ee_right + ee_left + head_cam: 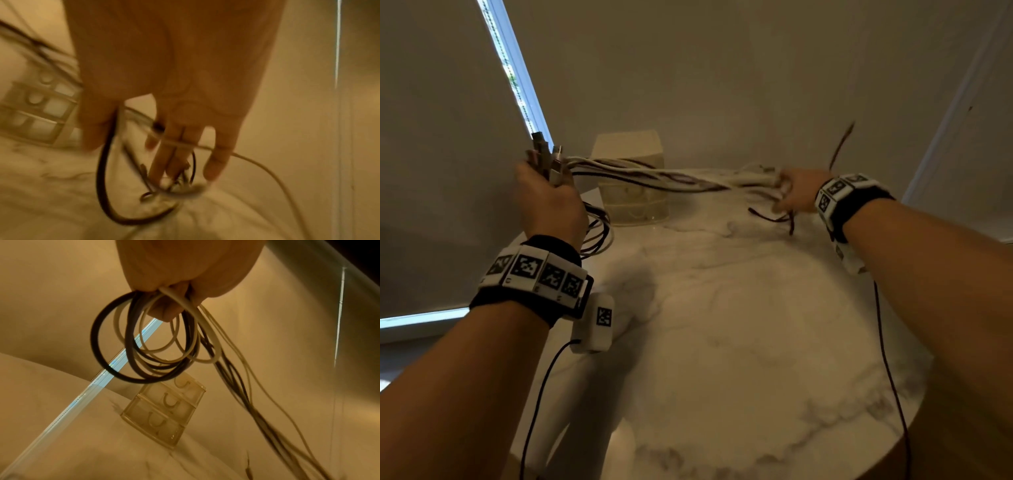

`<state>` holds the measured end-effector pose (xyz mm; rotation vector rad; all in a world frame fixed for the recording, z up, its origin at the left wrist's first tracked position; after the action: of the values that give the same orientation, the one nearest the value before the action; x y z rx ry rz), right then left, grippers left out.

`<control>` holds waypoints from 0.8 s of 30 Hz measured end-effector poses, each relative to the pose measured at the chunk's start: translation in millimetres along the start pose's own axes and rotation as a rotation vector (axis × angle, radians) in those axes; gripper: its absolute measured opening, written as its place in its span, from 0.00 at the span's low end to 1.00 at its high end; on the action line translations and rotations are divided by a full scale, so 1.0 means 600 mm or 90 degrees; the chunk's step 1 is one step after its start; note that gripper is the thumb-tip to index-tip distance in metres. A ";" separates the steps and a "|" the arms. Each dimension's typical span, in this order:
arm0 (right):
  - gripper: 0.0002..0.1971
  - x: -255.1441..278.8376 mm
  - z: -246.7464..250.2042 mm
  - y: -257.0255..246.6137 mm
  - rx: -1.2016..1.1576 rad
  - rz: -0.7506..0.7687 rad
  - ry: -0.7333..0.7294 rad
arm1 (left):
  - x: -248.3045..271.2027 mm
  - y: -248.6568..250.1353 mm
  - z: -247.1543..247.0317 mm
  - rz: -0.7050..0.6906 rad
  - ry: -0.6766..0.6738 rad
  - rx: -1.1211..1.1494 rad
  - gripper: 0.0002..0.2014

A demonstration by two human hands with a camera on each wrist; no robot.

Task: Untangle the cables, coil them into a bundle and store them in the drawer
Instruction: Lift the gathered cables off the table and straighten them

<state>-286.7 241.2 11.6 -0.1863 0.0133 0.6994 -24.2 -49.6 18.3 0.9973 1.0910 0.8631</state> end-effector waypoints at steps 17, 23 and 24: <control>0.31 0.005 -0.028 0.025 -0.037 -0.027 0.261 | -0.010 -0.050 0.013 0.148 0.056 0.039 0.18; 0.43 0.016 -0.073 0.039 -0.054 -0.113 -0.076 | -0.018 -0.058 0.025 0.170 0.050 0.035 0.18; 0.42 0.019 -0.078 0.037 -0.058 -0.102 -0.076 | -0.017 -0.060 0.025 0.174 0.051 0.031 0.18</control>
<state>-289.6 256.9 -39.2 -0.2303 -0.1469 0.5499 -9.3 -74.0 -10.4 1.1788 1.0621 1.1099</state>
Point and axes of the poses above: each hand's wrist, its own x-axis away from the middle knuckle, its own z-axis out of the back of the hand, y = z × x, the point moved 2 cm from there along -x, towards the middle knuckle, and after that the axes turned 12 degrees about z, right-handed, at the moved point
